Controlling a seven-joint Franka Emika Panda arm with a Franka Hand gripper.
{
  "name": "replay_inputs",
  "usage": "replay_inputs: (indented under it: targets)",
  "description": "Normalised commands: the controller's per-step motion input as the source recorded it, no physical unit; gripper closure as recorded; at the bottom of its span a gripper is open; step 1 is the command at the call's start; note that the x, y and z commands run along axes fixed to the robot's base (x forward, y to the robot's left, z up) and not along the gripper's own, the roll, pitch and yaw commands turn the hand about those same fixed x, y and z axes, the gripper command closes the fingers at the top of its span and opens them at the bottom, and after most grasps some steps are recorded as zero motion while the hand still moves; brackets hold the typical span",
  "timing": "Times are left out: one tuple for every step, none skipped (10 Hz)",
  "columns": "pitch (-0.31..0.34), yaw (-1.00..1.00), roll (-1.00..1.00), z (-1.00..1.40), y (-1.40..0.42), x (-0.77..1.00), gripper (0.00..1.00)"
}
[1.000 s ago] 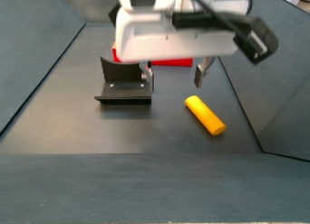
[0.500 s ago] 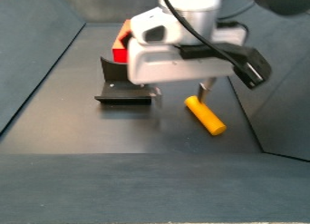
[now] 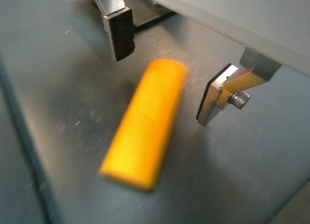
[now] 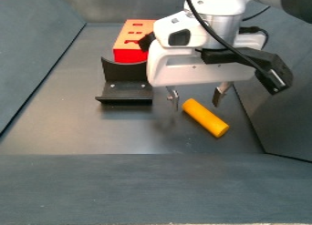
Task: Pick up the oval object. Move up. Place the oval object on the fixture. Regrasp the oval object. Move to above the board. Insert the oval object.
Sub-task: Pick up the oval object.
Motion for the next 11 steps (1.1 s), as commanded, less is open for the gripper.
replay_inputs:
  targets:
    - [0.000, 0.00, 0.00, -0.04, 0.00, 0.00, 0.00]
    - [-0.044, 0.38, 0.00, -0.33, 0.00, 0.00, 0.00]
    - [-0.056, 0.95, 0.00, -0.31, 0.00, 0.11, 0.00]
    - [-0.053, 1.00, 0.00, -0.29, 0.00, 0.05, 0.00]
    - [0.000, 0.87, 0.04, -0.18, 0.00, 0.18, 0.00]
    - [0.000, 0.01, 0.00, 0.00, 0.00, 0.00, 0.00]
    - [0.000, 0.00, 0.00, -0.04, 0.00, 0.00, 0.00]
    - [0.000, 0.00, 0.00, 0.00, 0.00, 0.00, 1.00]
    - [0.000, 0.00, 0.00, 0.00, 0.00, 0.00, 1.00]
    - [0.000, 0.00, 0.00, 0.00, 0.00, 0.00, 1.00]
    - [0.000, 0.00, 0.00, 0.00, 0.00, 0.00, 1.00]
